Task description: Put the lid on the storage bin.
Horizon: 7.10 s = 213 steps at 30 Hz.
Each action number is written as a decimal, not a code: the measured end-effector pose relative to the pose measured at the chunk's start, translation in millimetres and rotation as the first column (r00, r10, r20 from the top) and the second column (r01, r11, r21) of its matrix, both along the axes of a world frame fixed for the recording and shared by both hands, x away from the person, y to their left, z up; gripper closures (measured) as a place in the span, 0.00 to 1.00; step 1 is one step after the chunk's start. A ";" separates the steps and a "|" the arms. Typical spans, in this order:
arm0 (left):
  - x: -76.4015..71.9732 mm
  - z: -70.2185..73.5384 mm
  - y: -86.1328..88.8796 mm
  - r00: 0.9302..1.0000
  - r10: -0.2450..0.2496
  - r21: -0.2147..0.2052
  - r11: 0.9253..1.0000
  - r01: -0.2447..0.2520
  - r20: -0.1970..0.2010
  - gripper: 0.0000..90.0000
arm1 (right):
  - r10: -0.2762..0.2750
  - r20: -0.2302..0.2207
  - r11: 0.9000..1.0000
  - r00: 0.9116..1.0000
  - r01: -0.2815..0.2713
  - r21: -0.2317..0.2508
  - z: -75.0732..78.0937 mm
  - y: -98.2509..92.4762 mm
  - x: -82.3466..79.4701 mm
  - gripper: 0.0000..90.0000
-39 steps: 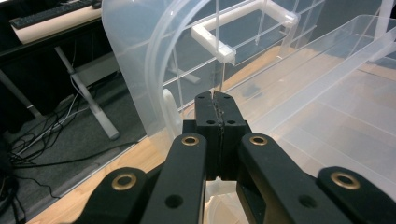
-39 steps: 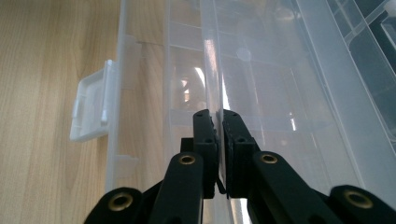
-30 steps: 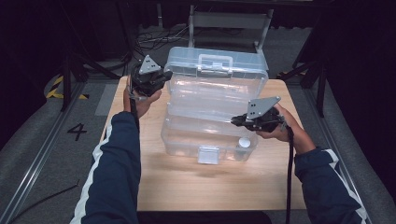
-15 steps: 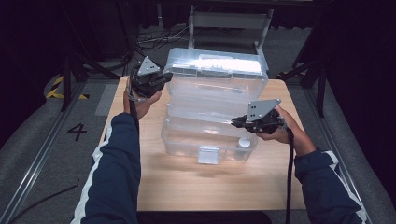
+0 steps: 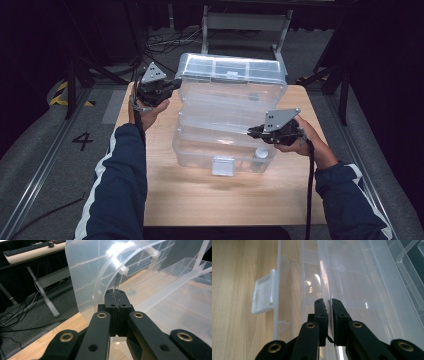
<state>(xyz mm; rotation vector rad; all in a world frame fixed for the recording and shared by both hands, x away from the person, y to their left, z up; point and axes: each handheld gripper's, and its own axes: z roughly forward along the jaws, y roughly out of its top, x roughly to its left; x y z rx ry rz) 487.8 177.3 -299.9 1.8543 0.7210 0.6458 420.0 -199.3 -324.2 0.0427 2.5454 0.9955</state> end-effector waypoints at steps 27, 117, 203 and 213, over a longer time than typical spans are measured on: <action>-22.0 -6.5 3.9 0.999 -0.037 0.019 0.999 0.037 0.025 1.00 | -0.015 0.016 0.998 1.000 0.016 -0.066 -2.2 6.3 -8.7 0.92; -59.1 -44.4 13.9 0.994 -0.106 0.099 0.989 0.106 -0.013 1.00 | -0.255 -0.043 0.958 0.966 0.259 0.124 -12.6 -92.4 -42.6 0.67; -79.4 -94.3 21.9 0.990 -0.094 0.220 0.969 0.116 -0.108 1.00 | -0.389 -0.194 0.907 0.901 0.411 0.092 -116.4 -104.6 -49.5 0.38; -78.1 -107.4 22.1 0.989 -0.062 0.277 0.956 0.097 -0.133 1.00 | -0.376 -0.205 0.912 0.904 0.400 0.095 -118.7 -102.8 -49.2 0.38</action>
